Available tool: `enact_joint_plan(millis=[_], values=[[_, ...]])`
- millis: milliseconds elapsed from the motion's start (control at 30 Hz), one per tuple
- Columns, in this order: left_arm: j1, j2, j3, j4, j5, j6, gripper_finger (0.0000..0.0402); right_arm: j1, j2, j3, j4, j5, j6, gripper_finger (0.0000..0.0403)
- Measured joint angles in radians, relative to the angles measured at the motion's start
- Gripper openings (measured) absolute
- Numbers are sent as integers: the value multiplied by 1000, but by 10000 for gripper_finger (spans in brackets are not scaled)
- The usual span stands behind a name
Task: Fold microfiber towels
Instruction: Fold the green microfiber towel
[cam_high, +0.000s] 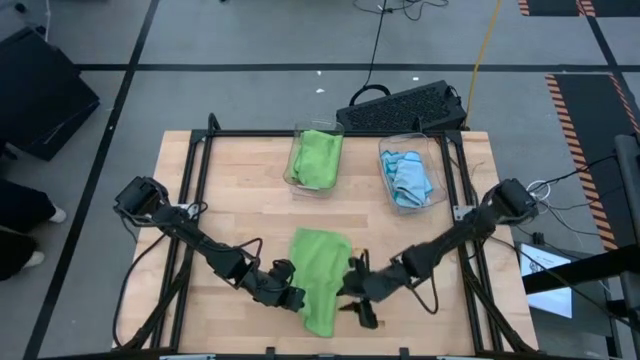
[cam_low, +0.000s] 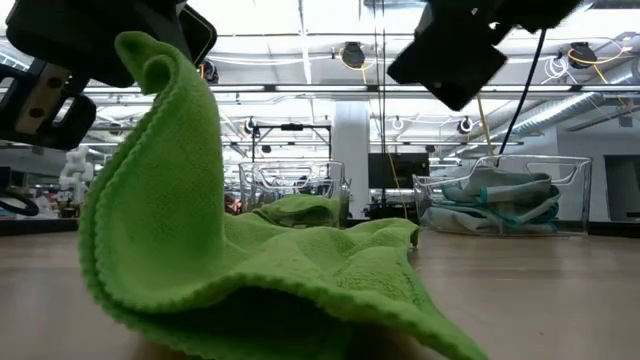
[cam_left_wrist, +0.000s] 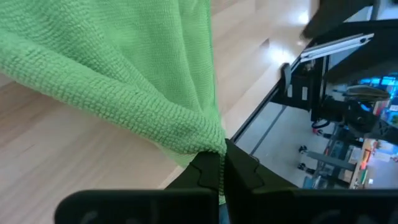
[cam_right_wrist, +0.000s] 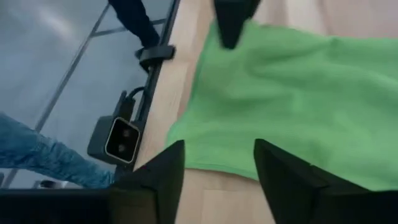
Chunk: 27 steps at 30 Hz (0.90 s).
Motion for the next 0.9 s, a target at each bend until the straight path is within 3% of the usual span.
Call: enact_joint_plan(millis=[200,400,600,900], values=[[4,0,0,4,-10,-10,3,53,128,-8,220,-29,-58,244],[5,0,0,1,-10,-20,5,85,278,35,397,-22,-151,277],[5,0,0,-14,-9,-53,8,112,379,69,460,85,-249,279],[5,0,0,-38,-9,-104,9,172,431,70,498,213,-314,261]])
